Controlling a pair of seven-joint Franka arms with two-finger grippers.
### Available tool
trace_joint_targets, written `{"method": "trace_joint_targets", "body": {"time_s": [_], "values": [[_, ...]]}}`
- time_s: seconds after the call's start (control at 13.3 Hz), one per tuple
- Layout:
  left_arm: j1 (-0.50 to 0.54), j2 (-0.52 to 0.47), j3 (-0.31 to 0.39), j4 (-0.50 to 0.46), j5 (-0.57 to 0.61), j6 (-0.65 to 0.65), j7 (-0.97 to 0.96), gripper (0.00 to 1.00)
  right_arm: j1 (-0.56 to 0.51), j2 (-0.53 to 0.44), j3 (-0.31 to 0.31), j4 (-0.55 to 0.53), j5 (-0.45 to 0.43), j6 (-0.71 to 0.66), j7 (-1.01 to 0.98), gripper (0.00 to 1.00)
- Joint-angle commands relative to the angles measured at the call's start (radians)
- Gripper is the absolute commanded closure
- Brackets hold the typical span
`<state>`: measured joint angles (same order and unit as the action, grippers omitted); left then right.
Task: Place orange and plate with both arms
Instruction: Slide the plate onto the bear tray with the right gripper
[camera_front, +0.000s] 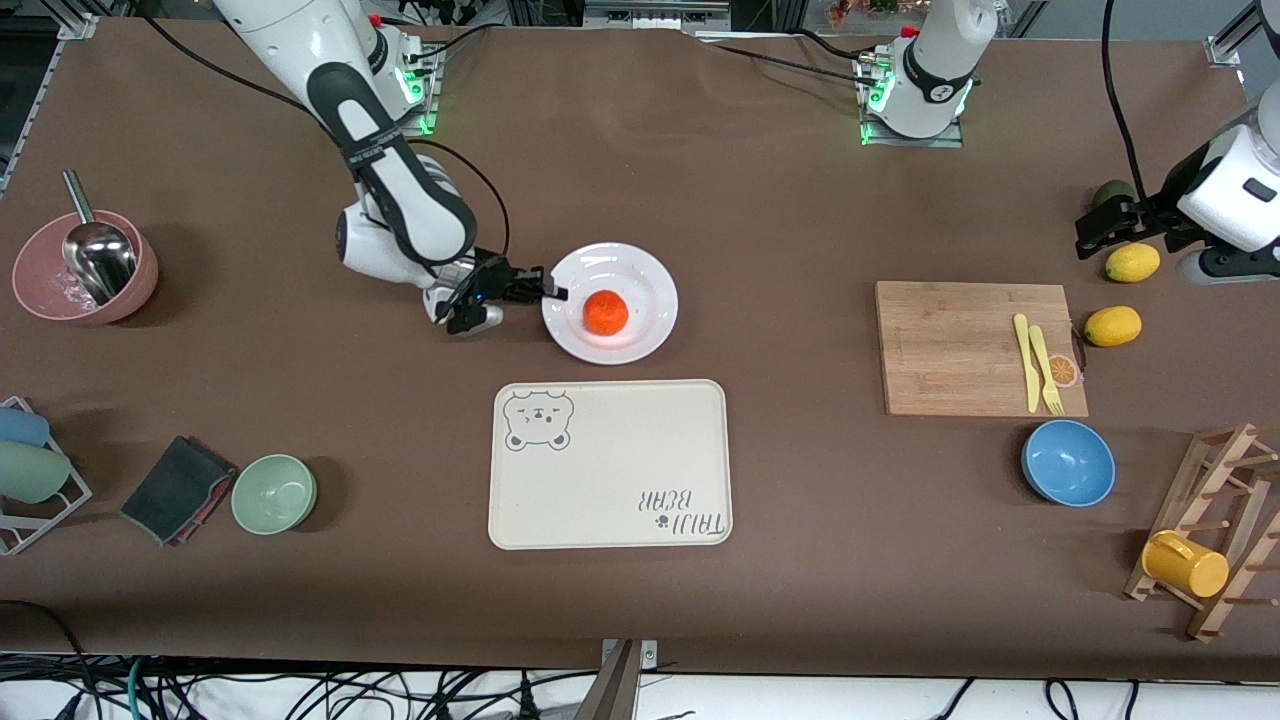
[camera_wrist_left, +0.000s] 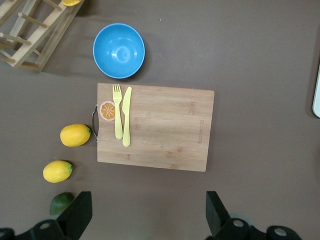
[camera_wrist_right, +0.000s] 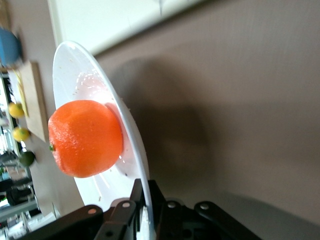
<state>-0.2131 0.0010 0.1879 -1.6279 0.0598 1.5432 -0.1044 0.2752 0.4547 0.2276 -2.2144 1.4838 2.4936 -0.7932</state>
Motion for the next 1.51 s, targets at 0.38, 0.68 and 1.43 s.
{"method": "trace_joint_targets", "body": {"time_s": [0.38,0.68,1.43], "values": [[-0.011,0.014,0.001,0.106,-0.029,-0.110,0.045,0.00,-0.048,0.255,-0.067,0.499,-0.205,-0.039,0.361,1.00],[-0.012,0.016,0.001,0.111,-0.032,-0.109,0.049,0.00,-0.045,0.416,-0.068,0.692,-0.301,-0.036,0.514,1.00],[0.159,0.016,-0.179,0.111,-0.046,-0.103,0.046,0.00,-0.045,0.377,-0.137,0.742,-0.734,-0.102,0.529,0.00]]}}
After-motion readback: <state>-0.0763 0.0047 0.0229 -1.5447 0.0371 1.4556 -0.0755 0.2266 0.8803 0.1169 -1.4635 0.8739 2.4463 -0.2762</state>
